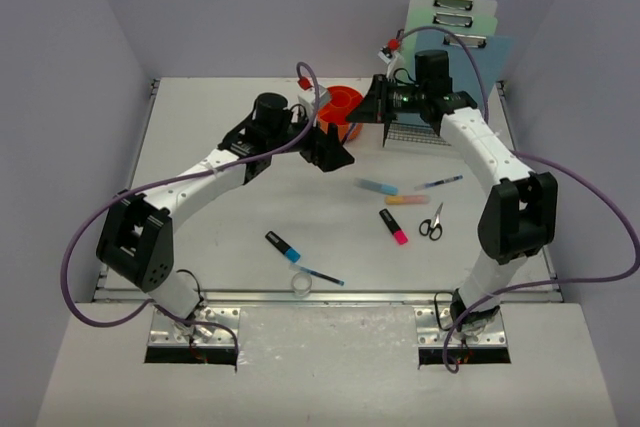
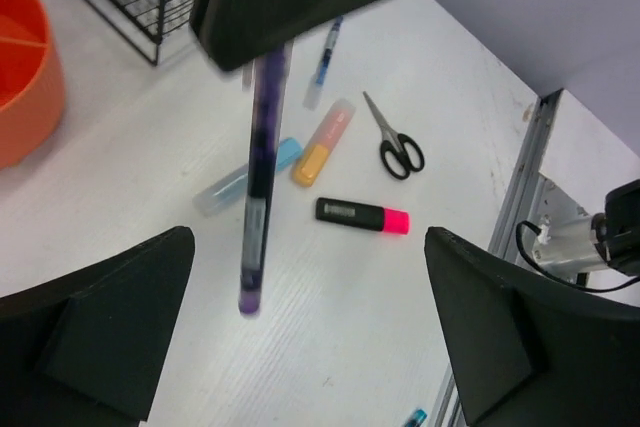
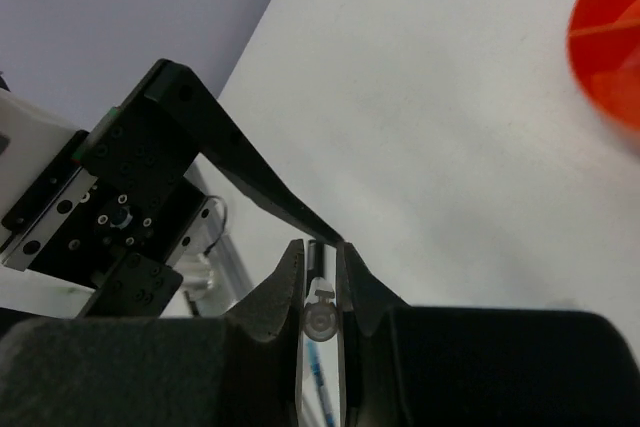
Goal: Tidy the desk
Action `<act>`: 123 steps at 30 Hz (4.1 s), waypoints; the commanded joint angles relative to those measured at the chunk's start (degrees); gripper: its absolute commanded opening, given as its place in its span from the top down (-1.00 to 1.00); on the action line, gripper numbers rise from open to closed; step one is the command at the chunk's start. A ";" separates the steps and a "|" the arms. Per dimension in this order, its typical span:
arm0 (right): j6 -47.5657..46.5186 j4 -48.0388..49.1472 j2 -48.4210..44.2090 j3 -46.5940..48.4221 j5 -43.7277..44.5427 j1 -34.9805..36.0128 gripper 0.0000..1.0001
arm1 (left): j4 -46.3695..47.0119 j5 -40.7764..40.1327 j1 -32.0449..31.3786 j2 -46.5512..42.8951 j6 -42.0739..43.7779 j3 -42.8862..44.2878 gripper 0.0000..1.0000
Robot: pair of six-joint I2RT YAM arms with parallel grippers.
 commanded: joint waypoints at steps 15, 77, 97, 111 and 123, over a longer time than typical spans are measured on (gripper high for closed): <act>-31.19 8.63 19.56 29.88 32.75 2.92 1.00 | -9.81 -0.50 22.07 -13.73 6.93 -6.16 -1.00; -14.82 -6.87 -9.28 5.58 11.40 -17.83 -0.64 | -38.06 -16.90 -32.70 15.22 54.57 -3.61 0.30; -15.63 -13.88 -6.43 8.17 -3.77 -19.12 -0.52 | -47.28 -38.05 -40.49 12.62 67.70 4.99 1.00; -22.05 -30.25 -0.43 -1.06 -10.35 0.53 -0.52 | -23.40 -66.13 -49.33 -4.88 97.53 -13.29 1.00; -21.04 -26.69 0.93 -6.45 -11.66 12.33 -0.89 | -9.92 -67.99 -53.29 -13.59 106.60 -23.81 1.00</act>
